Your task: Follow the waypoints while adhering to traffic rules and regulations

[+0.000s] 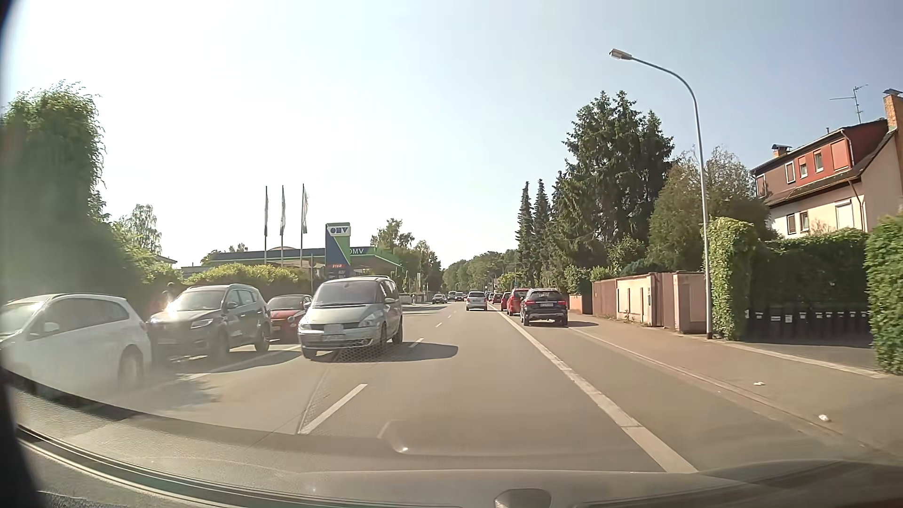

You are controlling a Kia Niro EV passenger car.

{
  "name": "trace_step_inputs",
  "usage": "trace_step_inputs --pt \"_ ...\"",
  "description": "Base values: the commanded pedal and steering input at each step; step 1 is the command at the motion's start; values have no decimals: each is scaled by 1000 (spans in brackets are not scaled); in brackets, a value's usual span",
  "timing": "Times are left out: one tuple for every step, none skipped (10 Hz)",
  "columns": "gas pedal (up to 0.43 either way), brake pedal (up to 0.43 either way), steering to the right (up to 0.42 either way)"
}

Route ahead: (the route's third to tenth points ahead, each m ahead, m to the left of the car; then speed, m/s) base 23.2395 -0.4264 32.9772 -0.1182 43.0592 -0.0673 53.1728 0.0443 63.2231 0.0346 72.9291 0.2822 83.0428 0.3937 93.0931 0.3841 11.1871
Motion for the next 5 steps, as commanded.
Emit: trace_step_inputs --pt "47 30 -5" --pt "47 30 -5" --pt "39 30 -5" --pt "39 30 -5" --pt "39 30 -5"
